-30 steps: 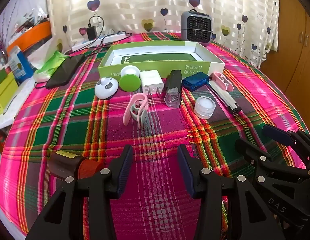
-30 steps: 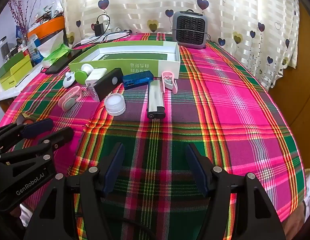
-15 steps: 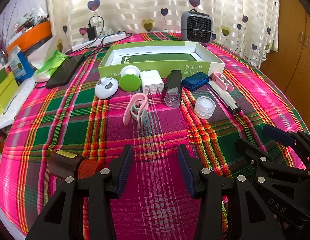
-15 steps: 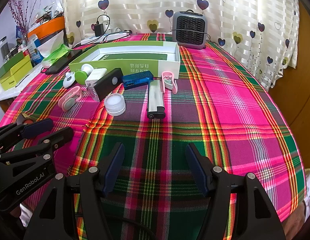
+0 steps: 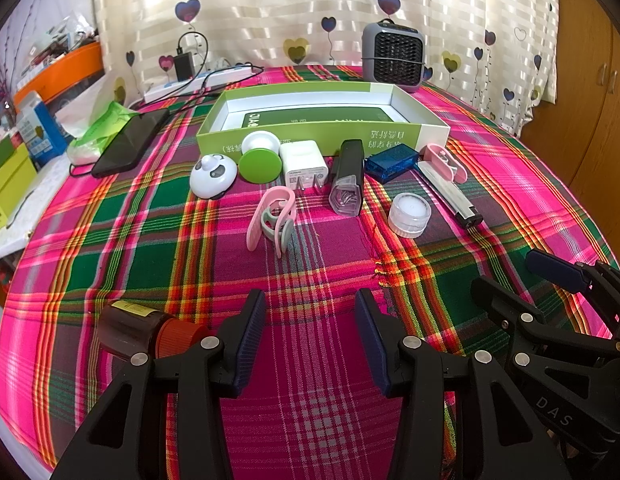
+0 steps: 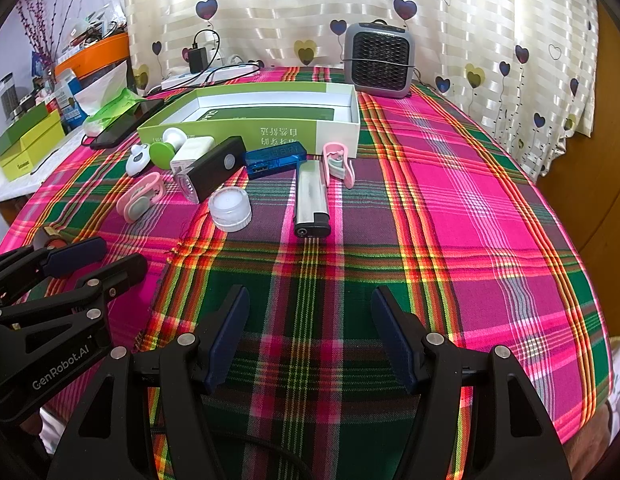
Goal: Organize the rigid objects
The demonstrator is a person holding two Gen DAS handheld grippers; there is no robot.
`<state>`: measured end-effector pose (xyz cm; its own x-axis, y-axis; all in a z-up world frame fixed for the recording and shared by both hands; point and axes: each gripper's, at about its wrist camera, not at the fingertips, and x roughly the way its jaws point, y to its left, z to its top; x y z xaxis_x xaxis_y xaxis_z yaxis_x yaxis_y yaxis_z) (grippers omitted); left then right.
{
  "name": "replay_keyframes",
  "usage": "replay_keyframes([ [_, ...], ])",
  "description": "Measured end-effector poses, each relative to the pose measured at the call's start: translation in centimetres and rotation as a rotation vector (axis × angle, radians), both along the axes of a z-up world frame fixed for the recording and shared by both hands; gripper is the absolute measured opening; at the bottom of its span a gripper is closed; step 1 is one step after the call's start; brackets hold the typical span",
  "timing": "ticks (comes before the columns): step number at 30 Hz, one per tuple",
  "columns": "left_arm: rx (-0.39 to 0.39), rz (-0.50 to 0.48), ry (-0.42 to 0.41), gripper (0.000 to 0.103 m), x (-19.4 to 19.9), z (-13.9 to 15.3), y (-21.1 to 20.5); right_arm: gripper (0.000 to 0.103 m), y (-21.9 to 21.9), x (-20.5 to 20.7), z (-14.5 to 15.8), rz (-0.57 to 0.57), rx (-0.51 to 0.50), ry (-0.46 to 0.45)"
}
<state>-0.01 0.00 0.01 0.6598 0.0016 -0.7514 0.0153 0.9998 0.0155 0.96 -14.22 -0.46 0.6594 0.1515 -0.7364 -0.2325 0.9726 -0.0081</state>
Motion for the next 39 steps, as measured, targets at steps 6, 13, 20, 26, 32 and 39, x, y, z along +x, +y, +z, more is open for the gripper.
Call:
replay_keyframes([
  [6,0.000,0.000,-0.001,0.045,0.0,0.0,0.0,0.064,0.0,0.0,0.0,0.000,0.000,0.000],
  [13,0.001,-0.001,-0.002,0.045,0.0,0.0,0.0,0.064,0.0,0.0,0.0,0.000,0.000,0.000],
  [20,0.003,-0.003,-0.002,0.045,0.0,0.0,0.1,0.064,0.0,0.0,0.0,0.001,0.000,-0.001],
  [26,-0.050,-0.044,0.024,0.045,0.2,0.7,0.2,0.064,-0.1,0.0,0.1,0.008,0.002,-0.002],
  [32,-0.085,-0.019,-0.075,0.045,-1.9,3.5,2.3,0.064,-0.1,0.1,0.1,0.010,0.003,-0.001],
  [39,-0.102,0.095,-0.119,0.045,-3.7,5.4,6.8,0.064,-0.2,0.1,0.1,0.010,0.004,-0.002],
])
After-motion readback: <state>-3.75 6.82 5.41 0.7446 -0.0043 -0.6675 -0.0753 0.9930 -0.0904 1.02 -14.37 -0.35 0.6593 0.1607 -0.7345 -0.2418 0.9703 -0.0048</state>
